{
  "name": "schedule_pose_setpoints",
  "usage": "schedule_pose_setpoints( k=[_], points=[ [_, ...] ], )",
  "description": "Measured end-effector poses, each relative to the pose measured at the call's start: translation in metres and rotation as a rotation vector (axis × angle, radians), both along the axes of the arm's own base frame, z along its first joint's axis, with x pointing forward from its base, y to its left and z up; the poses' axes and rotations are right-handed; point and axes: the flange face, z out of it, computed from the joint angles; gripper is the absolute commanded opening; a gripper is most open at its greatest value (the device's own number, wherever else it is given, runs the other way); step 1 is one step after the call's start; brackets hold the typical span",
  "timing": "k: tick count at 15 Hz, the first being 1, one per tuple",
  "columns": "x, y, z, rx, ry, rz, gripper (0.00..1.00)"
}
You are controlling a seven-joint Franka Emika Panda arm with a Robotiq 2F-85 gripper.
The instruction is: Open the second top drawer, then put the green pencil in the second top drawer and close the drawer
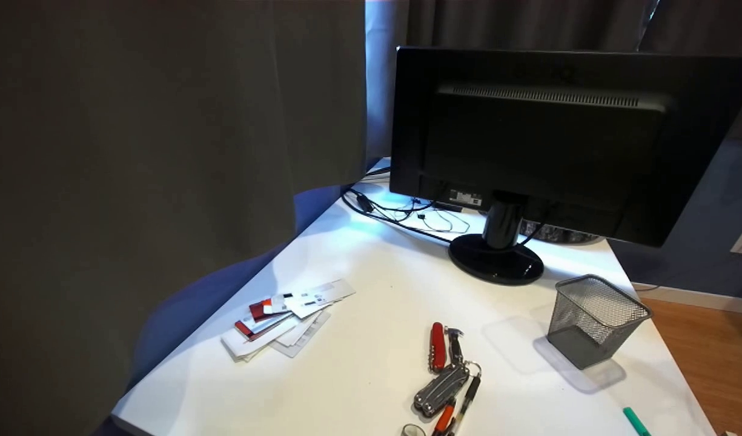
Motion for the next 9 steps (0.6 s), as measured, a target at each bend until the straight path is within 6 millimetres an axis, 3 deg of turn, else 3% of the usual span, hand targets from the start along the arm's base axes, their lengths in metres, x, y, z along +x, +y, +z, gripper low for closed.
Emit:
schedule_pose_setpoints(
  k=[4,9],
  points=[
    [0.004,0.029,0.046,-0.021,-0.020,0.118,1.00],
    [-0.005,0.087,0.090,-0.003,-0.028,0.270,1.00]
  ],
)
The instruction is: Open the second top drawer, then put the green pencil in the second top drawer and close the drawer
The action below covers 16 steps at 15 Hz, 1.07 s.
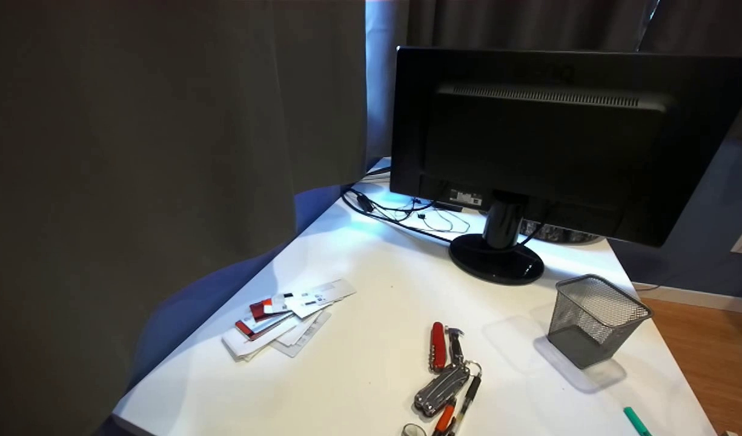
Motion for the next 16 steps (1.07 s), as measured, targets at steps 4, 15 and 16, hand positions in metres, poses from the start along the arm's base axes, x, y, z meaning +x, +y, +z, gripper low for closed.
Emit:
schedule_pose_setpoints(
  k=[4,15,16],
  points=[
    [-0.011,0.043,0.029,-0.007,-0.016,0.094,1.00],
    [-0.021,0.124,0.074,0.004,-0.056,0.119,1.00],
    [-0.020,0.131,0.077,0.001,-0.067,0.122,1.00]
  ],
)
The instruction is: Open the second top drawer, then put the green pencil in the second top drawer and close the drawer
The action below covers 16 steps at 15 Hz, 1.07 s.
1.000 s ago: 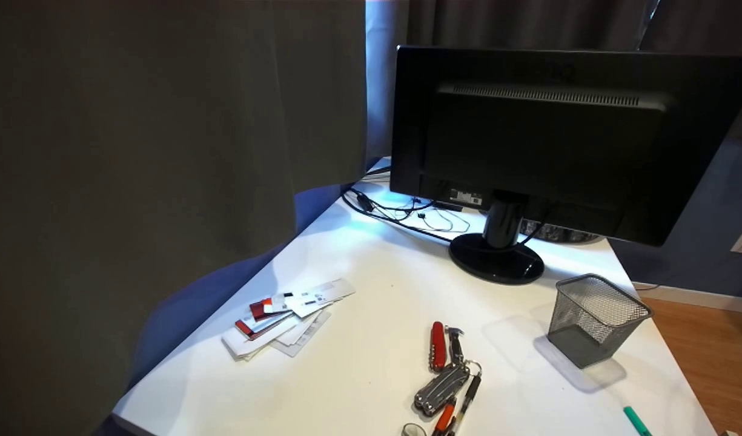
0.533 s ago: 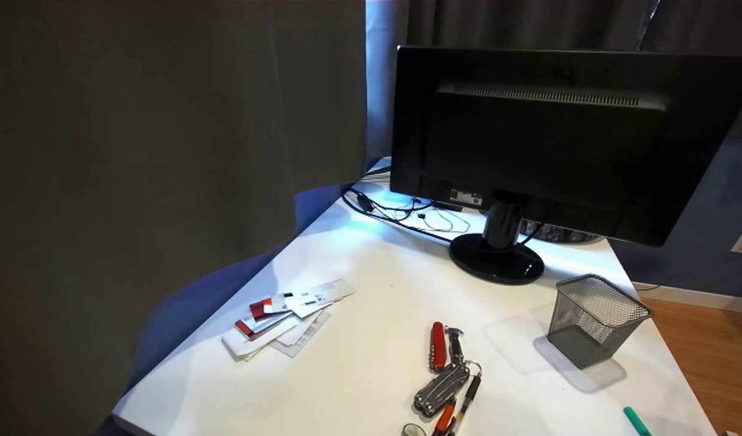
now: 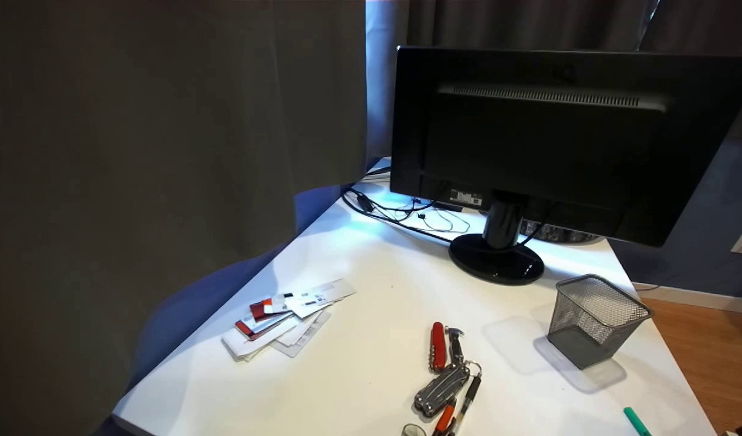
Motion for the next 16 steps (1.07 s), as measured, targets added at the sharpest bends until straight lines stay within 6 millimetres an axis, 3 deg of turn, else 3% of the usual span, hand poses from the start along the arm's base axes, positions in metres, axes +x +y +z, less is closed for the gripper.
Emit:
schedule_pose_setpoints(
  k=[5,11,16],
  points=[
    [0.002,0.032,0.006,-0.038,-0.043,0.006,1.00],
    [0.011,0.041,-0.021,-0.094,-0.048,-0.024,0.99],
    [0.023,0.036,-0.040,-0.129,-0.055,-0.064,0.58]
  ],
)
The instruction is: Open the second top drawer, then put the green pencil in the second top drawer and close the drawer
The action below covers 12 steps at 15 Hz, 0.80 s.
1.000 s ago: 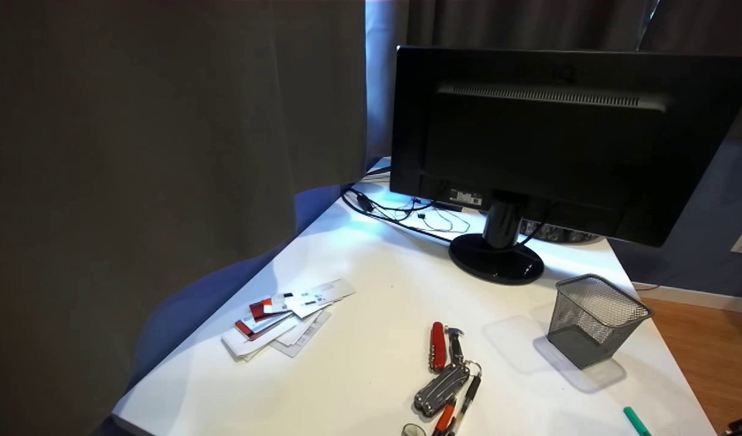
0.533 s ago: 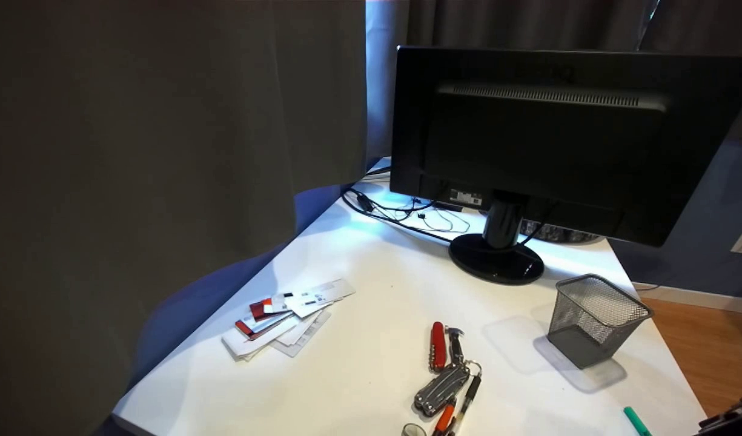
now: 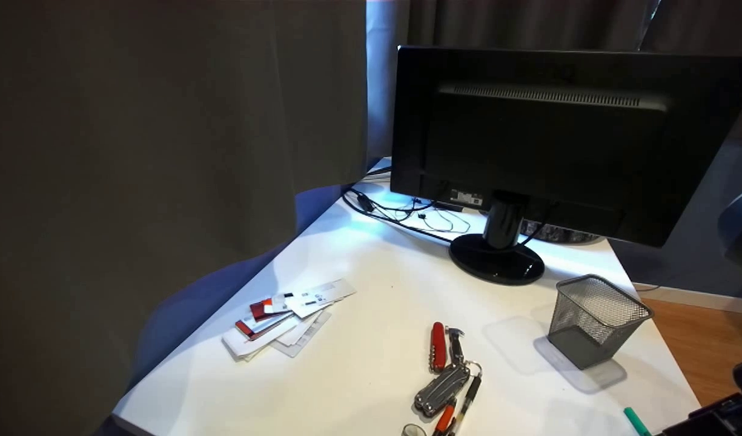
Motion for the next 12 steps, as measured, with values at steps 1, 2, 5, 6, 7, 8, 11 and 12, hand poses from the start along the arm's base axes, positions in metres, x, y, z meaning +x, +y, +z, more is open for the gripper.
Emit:
schedule_pose_setpoints(
  k=[1,2,5,6,7,8,11,12],
  points=[
    [0.000,0.000,-0.003,-0.004,0.001,-0.002,0.49],
    [0.000,-0.001,-0.006,-0.009,0.002,-0.003,0.44],
    [0.002,-0.004,-0.008,-0.021,-0.003,-0.006,0.23],
    [0.003,-0.005,-0.008,-0.023,-0.005,-0.008,0.15],
    [0.004,-0.006,-0.008,-0.025,-0.007,-0.009,0.09],
    [0.005,-0.006,-0.008,-0.027,-0.010,-0.011,0.04],
    [0.008,-0.009,-0.006,-0.031,-0.019,-0.021,0.07],
    [0.009,-0.012,-0.006,-0.035,-0.021,-0.026,0.07]
  ],
)
